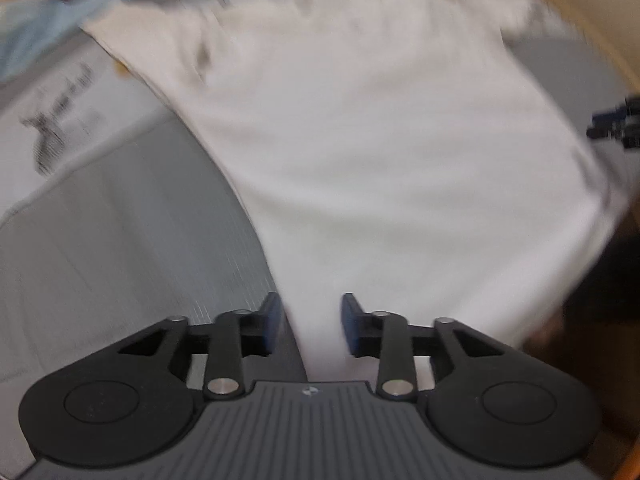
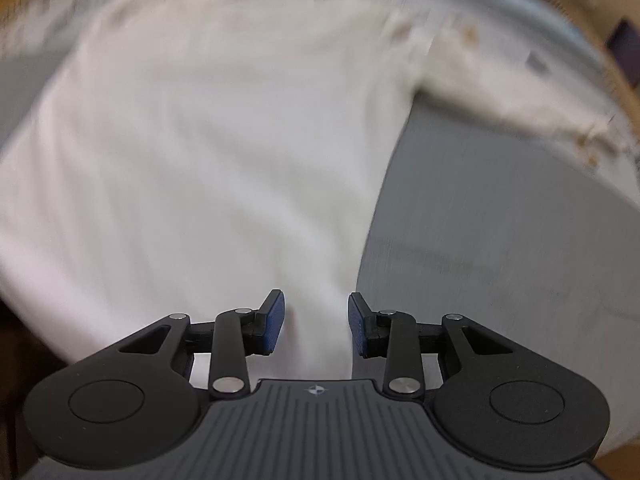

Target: Fold small clothes

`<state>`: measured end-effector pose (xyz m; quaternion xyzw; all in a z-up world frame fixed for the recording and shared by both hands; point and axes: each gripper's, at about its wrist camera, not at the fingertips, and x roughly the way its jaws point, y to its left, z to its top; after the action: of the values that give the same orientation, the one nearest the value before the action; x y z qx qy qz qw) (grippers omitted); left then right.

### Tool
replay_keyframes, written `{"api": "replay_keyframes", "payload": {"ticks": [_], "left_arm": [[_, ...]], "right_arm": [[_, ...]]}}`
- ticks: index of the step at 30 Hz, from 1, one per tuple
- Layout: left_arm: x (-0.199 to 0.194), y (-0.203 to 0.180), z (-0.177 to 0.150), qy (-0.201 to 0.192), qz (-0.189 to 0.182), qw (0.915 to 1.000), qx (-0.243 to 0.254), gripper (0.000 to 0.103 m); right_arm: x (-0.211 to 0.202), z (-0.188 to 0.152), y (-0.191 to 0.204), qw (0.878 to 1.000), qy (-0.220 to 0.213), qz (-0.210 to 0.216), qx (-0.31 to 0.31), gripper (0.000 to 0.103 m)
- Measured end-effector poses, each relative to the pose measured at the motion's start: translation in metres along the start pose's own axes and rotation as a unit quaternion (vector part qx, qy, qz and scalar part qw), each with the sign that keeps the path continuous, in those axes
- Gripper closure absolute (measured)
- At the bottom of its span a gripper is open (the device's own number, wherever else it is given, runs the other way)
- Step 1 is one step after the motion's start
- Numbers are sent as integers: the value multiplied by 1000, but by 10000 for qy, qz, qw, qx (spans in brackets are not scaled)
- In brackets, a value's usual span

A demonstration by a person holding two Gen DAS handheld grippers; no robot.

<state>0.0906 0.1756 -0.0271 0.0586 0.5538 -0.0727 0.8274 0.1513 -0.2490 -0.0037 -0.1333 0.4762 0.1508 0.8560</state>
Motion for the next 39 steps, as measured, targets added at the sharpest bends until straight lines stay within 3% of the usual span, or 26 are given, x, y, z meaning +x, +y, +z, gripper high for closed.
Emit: {"api": "replay_keyframes", "payload": {"ticks": [3,7,12,16,20,28,31,33,35,37,39], "left_arm": [[-17,-6,17,-533,136,9978,-381,52],[-19,-8,39,-905,253,9933,-675,47],[-15,-8,60,-1166,327,9882,-936,43],[-14,0,75,-1484,615,9801,-1162,36],[-3,9,87,-1391,996,9768,-1286,36],[26,14,94,-1501,1279,9720,-1275,36],[33,24,98,-1605,1263,9693,-1372,37],[36,40,104,-1688,1158,9672,-1502,45],[40,61,120,-1727,1094,9678,-1468,70],[45,84,140,-1820,1183,9660,-1403,84],[53,112,167,-1900,1373,9610,-1464,87]], "right_arm": [[-25,19,0,9951,-949,-251,69,64],[-54,42,2,9768,-2091,-252,389,56],[-59,74,9,9588,-2705,-30,869,34],[-53,93,21,9540,-2787,76,1106,33],[-38,113,35,9549,-2677,190,1273,33],[-13,148,40,9428,-2515,318,2165,34],[-6,166,43,9402,-2656,256,2115,34],[-1,173,46,9397,-2771,135,2001,35],[6,179,43,9401,-2747,102,2018,40],[16,182,37,9402,-2622,158,2168,57],[25,184,33,9392,-2563,263,2271,82]]}}
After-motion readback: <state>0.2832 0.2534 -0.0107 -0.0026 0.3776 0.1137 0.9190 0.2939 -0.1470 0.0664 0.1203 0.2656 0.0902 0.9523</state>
